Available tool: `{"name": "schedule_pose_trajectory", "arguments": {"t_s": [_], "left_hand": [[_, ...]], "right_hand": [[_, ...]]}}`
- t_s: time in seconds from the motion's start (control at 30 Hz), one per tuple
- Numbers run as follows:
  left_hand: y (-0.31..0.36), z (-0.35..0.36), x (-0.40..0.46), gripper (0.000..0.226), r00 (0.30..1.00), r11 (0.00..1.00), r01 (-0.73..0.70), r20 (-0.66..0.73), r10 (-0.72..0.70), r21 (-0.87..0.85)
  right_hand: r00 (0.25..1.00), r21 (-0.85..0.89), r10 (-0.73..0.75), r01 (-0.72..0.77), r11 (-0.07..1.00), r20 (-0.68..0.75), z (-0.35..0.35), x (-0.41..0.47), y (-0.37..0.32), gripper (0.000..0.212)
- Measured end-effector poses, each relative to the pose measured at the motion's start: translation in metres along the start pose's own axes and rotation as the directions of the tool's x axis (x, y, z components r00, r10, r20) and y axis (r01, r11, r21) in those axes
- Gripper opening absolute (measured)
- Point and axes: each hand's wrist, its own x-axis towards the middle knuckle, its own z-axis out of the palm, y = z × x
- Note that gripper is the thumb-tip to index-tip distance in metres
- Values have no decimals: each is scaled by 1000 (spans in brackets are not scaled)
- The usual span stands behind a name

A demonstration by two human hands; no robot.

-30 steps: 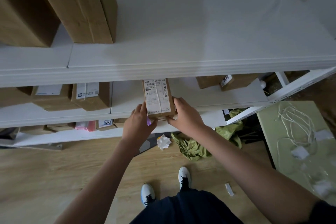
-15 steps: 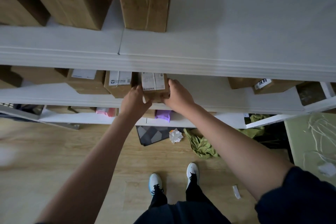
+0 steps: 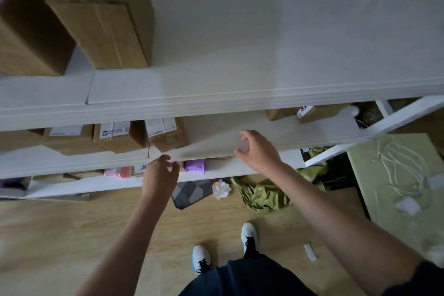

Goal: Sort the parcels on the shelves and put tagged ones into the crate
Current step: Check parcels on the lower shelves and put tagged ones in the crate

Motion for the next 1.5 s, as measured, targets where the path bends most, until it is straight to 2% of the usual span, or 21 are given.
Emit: {"name": "schedule_pose_trajectory", "arguments": {"t_s": [0.13,0.27,0.47,0.6,0.67,0.8,0.9,0.97,1.03,1.1,1.13,1.17,1.2,1.23,1.3,1.37,1.5], "left_hand": [[42,30,0,29,994,998,-58,98,57,12],[101,59,3,24,980,986,-157,115,163,-54],[167,98,12,25,939,952,-295,160,305,-81],[198,109,26,30,936,952,-302,172,307,-55],[211,110,34,41,931,951,-308,198,307,-26],[227,112,54,62,923,952,-270,322,213,144],[246,112,64,60,911,899,-280,389,137,338],[257,113,71,60,886,905,-244,458,63,348],[264,116,79,65,812,934,-149,580,-72,325],[268,119,80,69,777,937,-127,620,-110,325],[271,120,77,66,791,932,-150,606,-88,330],[272,120,72,62,839,925,-181,543,-33,335],[272,119,66,57,895,912,-233,441,66,336],[270,117,60,54,921,897,-289,351,166,333],[261,115,48,50,929,897,-339,254,270,284],[248,114,38,45,917,895,-380,221,331,234],[221,110,4,40,911,902,-396,195,363,172]], "right_hand": [[992,6,122,-122,992,-28,-35,-13,65,57],[984,20,170,-169,985,-46,-60,-8,105,59],[982,23,183,-183,983,-42,-76,20,138,62],[982,-18,188,-189,982,-12,-85,40,148,74],[983,-66,184,-185,981,-24,-87,48,152,67],[983,-203,184,-184,962,-21,-96,62,158,35],[990,-279,141,-134,951,6,-99,72,162,36],[996,-277,88,-76,958,28,-102,77,163,37],[999,-250,24,-15,968,33,-107,80,161,37],[1000,-236,-16,19,972,16,-107,80,160,37],[1000,-235,-15,18,972,17,-107,79,159,36],[1000,-236,-13,16,972,17,-106,78,158,36],[1000,-233,1,4,972,18,-104,75,158,35],[1000,-220,9,-6,976,10,-102,71,157,35],[1000,-169,14,-16,985,-14,-100,58,152,34],[999,-144,-7,2,990,-34,-94,40,146,37],[999,-129,-27,22,991,-42,-71,-3,136,37]]}}
